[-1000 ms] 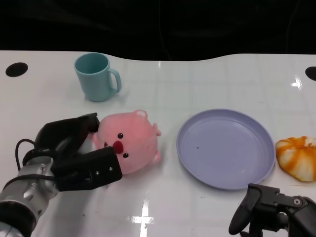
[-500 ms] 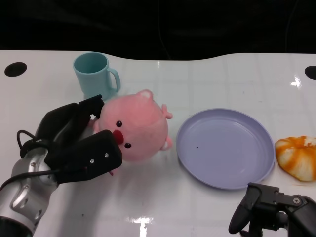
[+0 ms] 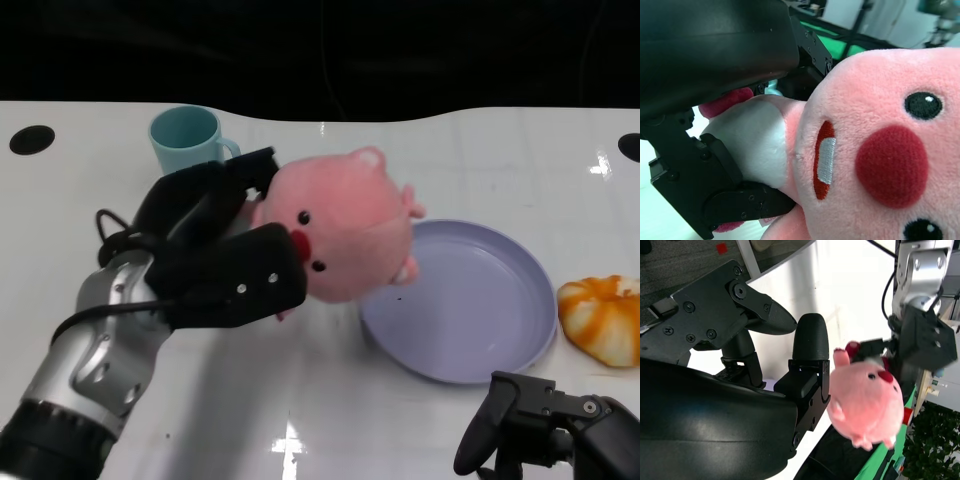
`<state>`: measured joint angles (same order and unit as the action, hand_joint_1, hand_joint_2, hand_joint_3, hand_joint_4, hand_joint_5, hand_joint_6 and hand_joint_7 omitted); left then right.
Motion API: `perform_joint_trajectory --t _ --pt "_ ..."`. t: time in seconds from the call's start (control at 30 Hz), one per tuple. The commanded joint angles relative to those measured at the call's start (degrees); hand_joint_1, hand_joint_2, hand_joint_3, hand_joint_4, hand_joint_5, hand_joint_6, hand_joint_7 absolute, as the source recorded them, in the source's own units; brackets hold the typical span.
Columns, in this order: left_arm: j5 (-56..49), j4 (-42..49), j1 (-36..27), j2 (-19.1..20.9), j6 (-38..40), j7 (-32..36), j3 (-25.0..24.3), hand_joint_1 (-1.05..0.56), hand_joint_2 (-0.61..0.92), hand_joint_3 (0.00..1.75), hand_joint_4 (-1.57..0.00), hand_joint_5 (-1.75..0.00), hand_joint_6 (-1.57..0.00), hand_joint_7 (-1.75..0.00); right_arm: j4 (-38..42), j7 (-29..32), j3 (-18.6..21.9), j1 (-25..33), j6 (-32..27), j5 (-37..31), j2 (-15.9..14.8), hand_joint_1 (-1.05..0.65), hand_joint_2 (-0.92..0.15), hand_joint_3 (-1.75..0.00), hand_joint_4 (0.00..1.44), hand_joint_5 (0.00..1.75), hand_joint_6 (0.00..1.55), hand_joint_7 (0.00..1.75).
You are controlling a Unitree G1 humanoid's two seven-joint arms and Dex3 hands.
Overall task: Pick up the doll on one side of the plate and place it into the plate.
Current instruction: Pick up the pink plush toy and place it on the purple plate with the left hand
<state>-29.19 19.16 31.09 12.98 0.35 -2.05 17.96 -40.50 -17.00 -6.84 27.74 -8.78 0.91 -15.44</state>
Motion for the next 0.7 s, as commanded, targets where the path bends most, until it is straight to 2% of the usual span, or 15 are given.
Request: perform_joint_trajectory --t 0.03,0.23,0.43,0.6,0.7 --pt "-1.69 2.55 3.71 -1.13 -0.26 -0.15 1.82 -0.19 0.40 1.32 -0.97 -1.75 -0.76 -1.75 -0.27 0.63 -0.62 0.04 -0.13 -0.43 0.22 -0.19 -0.51 -1.14 0.66 1.72 0.60 1.40" --pt "-3.01 7.03 8.29 -5.71 -0.03 0.64 4.16 -0.19 0.38 1.30 -0.97 -1.75 -0.76 -1.75 -0.37 1.12 -1.85 0.21 0.31 -0.84 0.51 -0.20 -0.50 -1.15 0.66 1.72 0.61 1.40" --pt "-3.64 10.22 11.11 -8.25 0.35 0.35 5.27 -0.21 0.38 1.29 -0.98 -1.75 -0.76 -1.75 -0.69 1.51 -2.60 0.27 0.10 -1.08 0.79 -0.20 -0.51 -1.13 0.66 1.71 0.61 1.39" --pt "-5.29 16.00 15.53 -12.45 1.51 1.19 7.49 -0.20 0.37 1.27 -0.98 -1.75 -0.76 -1.75 -0.63 1.68 -3.05 0.41 0.41 -1.42 0.94 -0.21 -0.51 -1.12 0.66 1.69 0.61 1.38" --pt "-6.43 19.60 18.00 -14.49 2.23 1.82 8.98 -0.23 0.42 1.16 -0.94 -1.75 -0.68 -1.75 -0.95 1.64 -3.10 0.55 0.01 -1.40 0.95 -0.22 -0.53 -1.09 0.65 1.69 0.62 1.36"
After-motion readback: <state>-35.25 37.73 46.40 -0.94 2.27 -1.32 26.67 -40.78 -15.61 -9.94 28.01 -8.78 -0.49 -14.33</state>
